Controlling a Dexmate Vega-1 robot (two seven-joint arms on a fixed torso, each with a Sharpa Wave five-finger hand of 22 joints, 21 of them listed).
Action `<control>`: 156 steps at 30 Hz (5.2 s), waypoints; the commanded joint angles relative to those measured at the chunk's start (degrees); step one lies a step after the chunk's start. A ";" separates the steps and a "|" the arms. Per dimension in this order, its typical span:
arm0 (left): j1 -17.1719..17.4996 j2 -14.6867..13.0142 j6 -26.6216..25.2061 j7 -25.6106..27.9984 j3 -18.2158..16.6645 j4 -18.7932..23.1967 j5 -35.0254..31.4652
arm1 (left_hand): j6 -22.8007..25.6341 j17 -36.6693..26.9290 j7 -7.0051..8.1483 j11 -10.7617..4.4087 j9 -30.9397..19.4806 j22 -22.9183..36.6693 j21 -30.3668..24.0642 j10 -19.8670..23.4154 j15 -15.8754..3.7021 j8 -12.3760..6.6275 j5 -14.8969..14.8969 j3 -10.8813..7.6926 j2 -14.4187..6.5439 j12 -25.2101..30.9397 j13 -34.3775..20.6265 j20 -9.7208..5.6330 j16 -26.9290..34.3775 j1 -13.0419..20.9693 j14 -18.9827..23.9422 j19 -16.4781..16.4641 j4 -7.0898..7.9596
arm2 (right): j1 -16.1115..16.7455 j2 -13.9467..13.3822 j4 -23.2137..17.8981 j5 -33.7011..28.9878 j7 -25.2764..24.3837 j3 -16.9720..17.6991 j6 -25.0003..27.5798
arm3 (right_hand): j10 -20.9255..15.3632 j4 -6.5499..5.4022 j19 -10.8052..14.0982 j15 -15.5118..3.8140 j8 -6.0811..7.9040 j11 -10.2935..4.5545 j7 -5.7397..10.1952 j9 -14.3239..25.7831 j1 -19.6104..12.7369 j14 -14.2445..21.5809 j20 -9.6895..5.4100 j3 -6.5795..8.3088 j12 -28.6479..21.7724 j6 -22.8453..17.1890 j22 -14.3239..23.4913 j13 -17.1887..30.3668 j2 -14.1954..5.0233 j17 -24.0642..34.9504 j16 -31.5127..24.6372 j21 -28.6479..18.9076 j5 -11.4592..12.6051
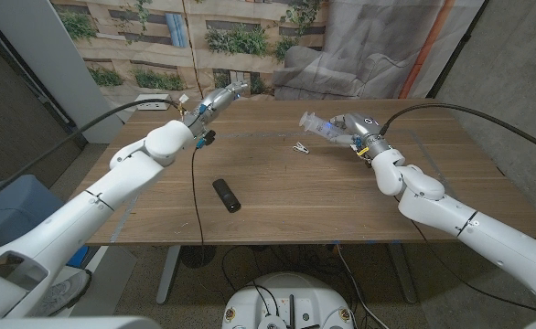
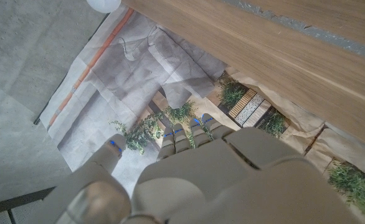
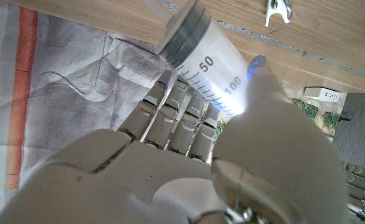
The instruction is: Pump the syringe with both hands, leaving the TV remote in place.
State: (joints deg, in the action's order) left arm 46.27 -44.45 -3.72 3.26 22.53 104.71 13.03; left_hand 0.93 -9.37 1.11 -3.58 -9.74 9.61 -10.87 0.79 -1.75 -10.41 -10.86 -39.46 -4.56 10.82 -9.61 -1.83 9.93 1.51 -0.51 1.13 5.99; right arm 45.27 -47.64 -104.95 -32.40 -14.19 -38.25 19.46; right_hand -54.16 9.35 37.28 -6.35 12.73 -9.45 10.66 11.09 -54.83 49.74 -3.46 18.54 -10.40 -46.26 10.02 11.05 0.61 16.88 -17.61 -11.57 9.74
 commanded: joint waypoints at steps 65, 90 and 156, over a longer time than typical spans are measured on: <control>4.59 17.62 19.25 8.84 -1.51 -25.13 17.48 | 1.25 -0.07 0.18 -0.21 -0.15 0.10 -0.31 0.44 -1.75 -0.07 -0.01 -0.55 -3.64 -0.05 -0.18 -2.73 0.11 0.55 0.83 -1.19 -1.55 | -8.08 -3.31 16.20 -10.50 14.06 -4.45 -18.81 | -1.85 -0.32 -0.43 -6.87 0.06 -2.21 1.83 0.32 -5.81 -1.91 -6.48 -1.44 -0.60 -2.10 0.04 0.41 -7.98 0.66 0.48 -0.05 0.33; 5.96 16.27 17.61 10.14 -1.67 -22.77 17.72 | 1.82 -0.15 0.00 -0.26 -0.17 0.11 -0.36 0.90 -1.24 -0.15 0.00 -0.55 -3.72 0.03 -0.20 -2.48 0.32 0.22 1.65 -1.74 -1.39 | -10.90 -3.56 14.93 -9.12 23.45 -5.14 -19.44 | 7.17 -0.73 -2.00 -6.05 -2.10 -1.96 1.98 0.13 -2.82 -8.93 -3.56 -4.63 0.46 6.74 0.02 0.56 -4.93 1.07 2.63 0.25 0.74; 3.04 16.75 20.55 5.65 -0.76 -28.17 18.13 | 1.81 -0.22 -0.17 0.07 -0.17 0.12 -0.10 0.66 -0.91 0.09 -0.09 -0.48 -3.86 -0.23 -0.20 -2.60 -0.05 -0.44 1.08 -1.93 -0.38 | -4.54 -0.55 11.05 18.25 23.32 5.23 -16.55 | 40.82 -9.27 -18.74 4.50 -0.61 7.42 -3.56 -0.53 25.36 -41.16 3.67 -13.11 -1.11 40.32 -0.40 0.55 0.19 -0.45 5.42 0.21 5.24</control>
State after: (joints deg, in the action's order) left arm 48.86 -27.25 16.10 8.86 21.97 75.61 31.44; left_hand 2.26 -9.47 1.02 -3.47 -9.72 9.61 -10.86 1.50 -1.85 -10.41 -10.86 -39.88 -4.56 10.59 -9.72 -1.73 9.93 1.34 1.03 -0.40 5.46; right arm 35.31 -50.30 -93.15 -23.68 18.68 -36.97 0.06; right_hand -13.03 0.53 18.06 -1.66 11.88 -2.05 7.13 10.39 -30.46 8.62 0.42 5.38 -11.26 -5.56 9.60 11.44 0.75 16.48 -11.92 -11.31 15.07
